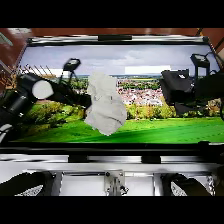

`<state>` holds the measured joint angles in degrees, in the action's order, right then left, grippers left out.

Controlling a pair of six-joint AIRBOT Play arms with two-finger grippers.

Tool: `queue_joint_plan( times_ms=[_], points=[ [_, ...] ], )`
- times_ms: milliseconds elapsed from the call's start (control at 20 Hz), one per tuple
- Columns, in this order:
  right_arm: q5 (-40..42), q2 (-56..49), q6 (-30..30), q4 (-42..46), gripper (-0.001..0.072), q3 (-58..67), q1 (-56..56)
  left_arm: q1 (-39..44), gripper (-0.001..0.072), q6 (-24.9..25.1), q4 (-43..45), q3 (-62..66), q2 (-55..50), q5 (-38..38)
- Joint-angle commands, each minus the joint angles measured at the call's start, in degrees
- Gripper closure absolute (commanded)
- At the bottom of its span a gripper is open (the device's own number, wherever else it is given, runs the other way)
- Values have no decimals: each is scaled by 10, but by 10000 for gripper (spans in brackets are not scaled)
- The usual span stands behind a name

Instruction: Fold the shirts.

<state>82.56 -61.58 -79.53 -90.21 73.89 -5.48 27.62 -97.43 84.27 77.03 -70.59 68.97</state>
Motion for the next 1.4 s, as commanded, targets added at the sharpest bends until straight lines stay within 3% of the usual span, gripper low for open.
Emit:
queue_joint_plan(
  times_ms=[0,150,400,750,800,850,900,1050,1350],
  points=[
    [2,-42,-12,-39,56,-42,41,-119,25,28,-34,-25,21,82],
    [-9,-82,-54,-148,56,-64,83,-166,25,55,-129,-134,21,66],
    [-54,-136,-97,-273,56,-93,84,-139,26,55,-275,-291,13,-118],
    [-76,-201,-101,-283,56,-93,22,-111,59,91,-355,-305,-5,-248],
    [-84,-210,-101,-285,56,-93,9,-111,181,91,-355,-305,-5,-251],
    [-91,-220,-100,-292,56,-93,-5,-111,362,92,-355,-305,-5,-252],
    [-97,-229,-101,-301,57,-93,-16,-111,489,92,-355,-305,-4,-252],
    [-125,-254,-101,-323,56,-93,-53,-113,672,100,-354,-300,-4,-245],
    [-175,-289,-111,-375,56,-93,-115,-131,673,130,-337,-281,9,-198]
  ],
)
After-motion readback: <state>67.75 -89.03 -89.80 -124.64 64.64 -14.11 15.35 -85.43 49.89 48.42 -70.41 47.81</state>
